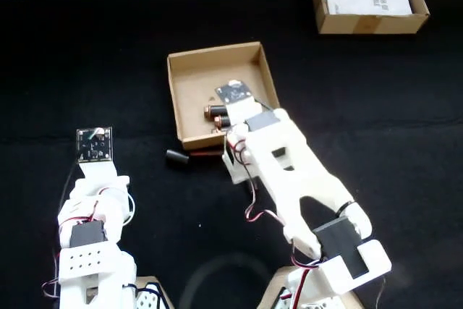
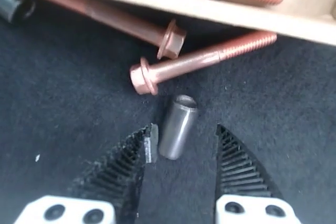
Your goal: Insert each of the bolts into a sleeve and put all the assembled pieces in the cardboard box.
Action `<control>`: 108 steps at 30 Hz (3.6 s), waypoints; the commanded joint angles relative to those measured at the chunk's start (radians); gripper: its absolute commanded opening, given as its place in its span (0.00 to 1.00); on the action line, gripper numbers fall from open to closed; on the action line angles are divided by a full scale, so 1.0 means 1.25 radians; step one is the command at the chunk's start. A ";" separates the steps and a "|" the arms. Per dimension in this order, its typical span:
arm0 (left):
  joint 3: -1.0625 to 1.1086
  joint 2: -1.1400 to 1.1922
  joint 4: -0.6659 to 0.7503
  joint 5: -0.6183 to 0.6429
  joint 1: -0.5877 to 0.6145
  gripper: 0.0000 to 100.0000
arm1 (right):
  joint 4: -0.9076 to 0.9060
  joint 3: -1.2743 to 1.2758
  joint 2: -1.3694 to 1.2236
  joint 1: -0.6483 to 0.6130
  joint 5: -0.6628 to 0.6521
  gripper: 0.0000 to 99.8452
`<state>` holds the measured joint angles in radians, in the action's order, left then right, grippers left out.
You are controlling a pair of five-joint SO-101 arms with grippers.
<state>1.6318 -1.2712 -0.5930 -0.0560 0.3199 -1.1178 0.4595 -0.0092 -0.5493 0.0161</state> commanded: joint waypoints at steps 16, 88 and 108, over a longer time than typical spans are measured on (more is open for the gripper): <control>0.018 -0.080 0.006 -0.006 -0.012 0.02 | 0.128 0.013 -0.187 -0.012 0.071 0.00; -2.033 1.773 -0.810 0.312 -0.419 0.01 | -0.195 -0.047 0.346 0.613 -0.031 0.01; -2.000 1.452 -0.937 0.324 -0.571 0.07 | -0.110 0.023 0.346 0.548 -0.031 0.01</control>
<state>-0.8907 0.6790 -1.7545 0.3905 -0.3153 -1.2666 0.4872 0.3989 0.1412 -0.0207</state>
